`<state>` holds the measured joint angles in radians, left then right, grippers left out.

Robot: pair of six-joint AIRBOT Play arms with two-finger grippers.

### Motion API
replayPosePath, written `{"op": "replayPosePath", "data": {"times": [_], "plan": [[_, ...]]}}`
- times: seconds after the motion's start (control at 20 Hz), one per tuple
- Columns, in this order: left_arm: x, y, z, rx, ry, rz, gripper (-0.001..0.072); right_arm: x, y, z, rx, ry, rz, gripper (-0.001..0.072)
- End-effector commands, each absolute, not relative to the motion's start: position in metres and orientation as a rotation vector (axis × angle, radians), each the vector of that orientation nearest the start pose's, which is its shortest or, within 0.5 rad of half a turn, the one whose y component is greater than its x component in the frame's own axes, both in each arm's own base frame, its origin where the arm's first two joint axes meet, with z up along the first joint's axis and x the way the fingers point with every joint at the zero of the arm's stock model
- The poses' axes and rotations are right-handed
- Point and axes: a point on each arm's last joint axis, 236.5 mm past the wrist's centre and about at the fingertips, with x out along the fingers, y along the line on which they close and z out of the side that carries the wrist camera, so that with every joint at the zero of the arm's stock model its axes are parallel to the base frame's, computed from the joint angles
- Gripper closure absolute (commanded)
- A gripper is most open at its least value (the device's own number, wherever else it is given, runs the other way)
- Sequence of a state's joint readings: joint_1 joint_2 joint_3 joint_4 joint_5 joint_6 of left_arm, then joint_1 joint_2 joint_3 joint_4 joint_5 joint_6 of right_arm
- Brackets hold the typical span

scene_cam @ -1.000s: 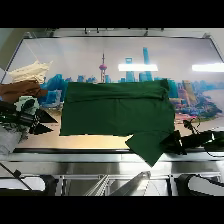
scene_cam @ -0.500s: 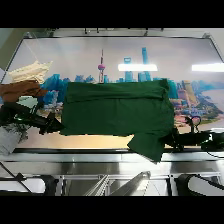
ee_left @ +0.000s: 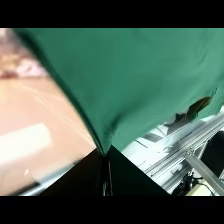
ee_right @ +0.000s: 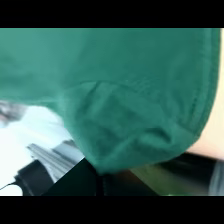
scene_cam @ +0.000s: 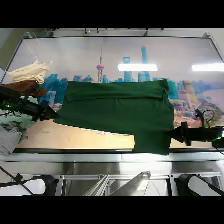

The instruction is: Fold the shirts.

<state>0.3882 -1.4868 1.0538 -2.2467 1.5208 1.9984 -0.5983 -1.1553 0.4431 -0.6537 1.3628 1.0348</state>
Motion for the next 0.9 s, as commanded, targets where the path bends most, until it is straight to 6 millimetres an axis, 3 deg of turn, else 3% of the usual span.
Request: {"op": "replayPosePath", "data": {"times": [0.0,0.15,0.25,0.4,0.5,0.75,0.85], "plan": [[0.299,-0.016,-0.026,-0.754,1.568,-0.475,0.0689,0.241,0.047,-0.021,1.106,1.269,0.366,0.0692],[0.283,-0.021,-0.032,-0.783,1.602,-0.506,0.0689,0.252,0.055,0.008,1.119,1.173,0.444,0.0693],[0.288,-0.025,-0.030,-0.799,1.580,-0.515,0.0689,0.273,0.054,0.030,1.145,1.042,0.474,0.0692],[0.336,-0.028,-0.004,-0.800,1.411,-0.531,0.0689,0.315,0.027,0.027,1.041,0.933,0.373,0.0692],[0.365,-0.035,0.009,-0.768,1.365,-0.560,0.0689,0.342,0.026,0.022,0.971,0.917,0.378,0.0692],[0.434,-0.059,0.002,-0.708,1.368,-0.575,0.0689,0.433,0.022,-0.015,0.840,0.888,0.334,0.0692],[0.459,-0.057,-0.008,-0.714,1.367,-0.559,0.0690,0.463,0.019,-0.030,0.811,0.894,0.340,0.0691]]}}
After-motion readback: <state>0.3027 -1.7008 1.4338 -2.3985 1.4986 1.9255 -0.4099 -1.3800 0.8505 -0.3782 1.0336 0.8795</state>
